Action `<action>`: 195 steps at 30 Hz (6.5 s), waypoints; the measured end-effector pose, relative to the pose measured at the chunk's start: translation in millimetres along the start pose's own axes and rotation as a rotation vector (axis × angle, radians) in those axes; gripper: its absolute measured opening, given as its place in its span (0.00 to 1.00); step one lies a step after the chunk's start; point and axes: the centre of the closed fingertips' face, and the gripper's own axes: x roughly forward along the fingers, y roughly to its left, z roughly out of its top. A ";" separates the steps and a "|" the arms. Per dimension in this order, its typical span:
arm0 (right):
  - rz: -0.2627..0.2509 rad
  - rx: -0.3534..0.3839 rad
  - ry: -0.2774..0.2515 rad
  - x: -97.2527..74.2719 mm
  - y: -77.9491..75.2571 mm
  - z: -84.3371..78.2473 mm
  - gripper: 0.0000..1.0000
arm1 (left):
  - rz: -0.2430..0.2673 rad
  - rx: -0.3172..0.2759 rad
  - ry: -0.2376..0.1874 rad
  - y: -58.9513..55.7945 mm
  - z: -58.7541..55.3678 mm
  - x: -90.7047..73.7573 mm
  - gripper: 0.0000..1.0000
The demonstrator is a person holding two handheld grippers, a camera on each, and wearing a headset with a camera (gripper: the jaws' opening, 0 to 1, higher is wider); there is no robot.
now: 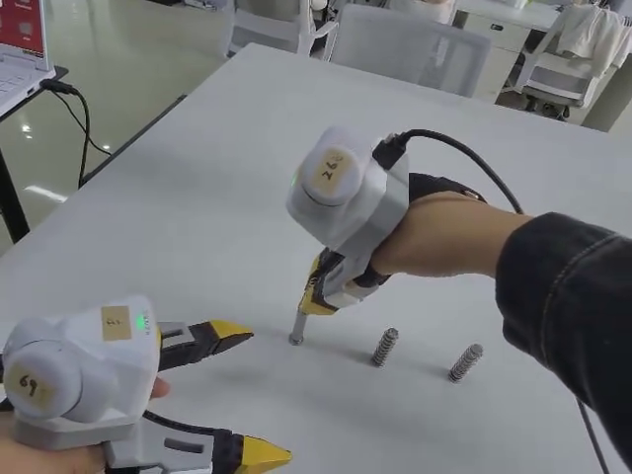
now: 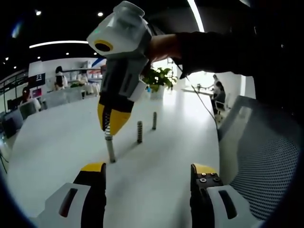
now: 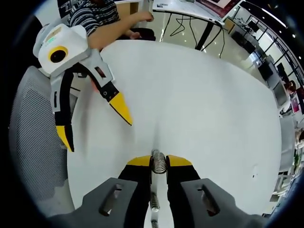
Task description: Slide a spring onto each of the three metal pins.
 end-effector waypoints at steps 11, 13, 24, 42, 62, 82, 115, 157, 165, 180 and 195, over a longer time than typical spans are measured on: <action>0.025 0.019 0.026 19.6 -0.9 -5.0 0.08 | 0.008 -0.007 0.000 0.9 -1.5 -1.8 0.67; 0.029 0.019 0.033 23.7 -0.6 -6.5 0.08 | 0.008 -0.007 0.002 0.7 -2.1 -1.8 0.67; 0.050 0.028 0.053 42.1 4.5 -12.3 0.08 | 0.010 -0.012 0.006 0.6 -4.4 -2.2 0.66; 0.062 0.036 0.048 51.6 6.6 -16.3 0.09 | 0.011 -0.018 0.014 0.3 -7.3 -2.2 0.66; 0.040 0.086 0.029 40.1 3.3 -33.8 0.18 | 0.004 -0.022 0.020 -3.0 -7.8 -1.1 0.65; 0.019 0.172 -0.011 26.6 0.9 -62.3 0.37 | -0.008 -0.016 0.030 -5.3 -6.9 2.5 0.66; -0.078 0.310 -0.102 2.7 -9.5 -106.6 0.72 | -0.014 -0.005 0.051 -9.0 -4.8 4.7 0.66; -0.191 0.542 -0.194 -28.3 -0.3 -180.6 0.79 | -0.037 0.010 0.081 -13.4 -1.8 10.9 0.67; -0.206 0.569 -0.210 -30.3 12.3 -188.5 0.79 | -0.042 0.010 0.084 -14.3 -1.8 12.5 0.68; -0.228 0.592 -0.246 -33.0 35.9 -192.5 0.79 | -0.032 -0.008 0.068 -12.5 -2.7 10.8 0.69; -0.248 0.616 -0.371 -43.1 50.8 -188.7 0.80 | -0.017 -0.045 0.046 -6.7 -3.3 9.9 0.71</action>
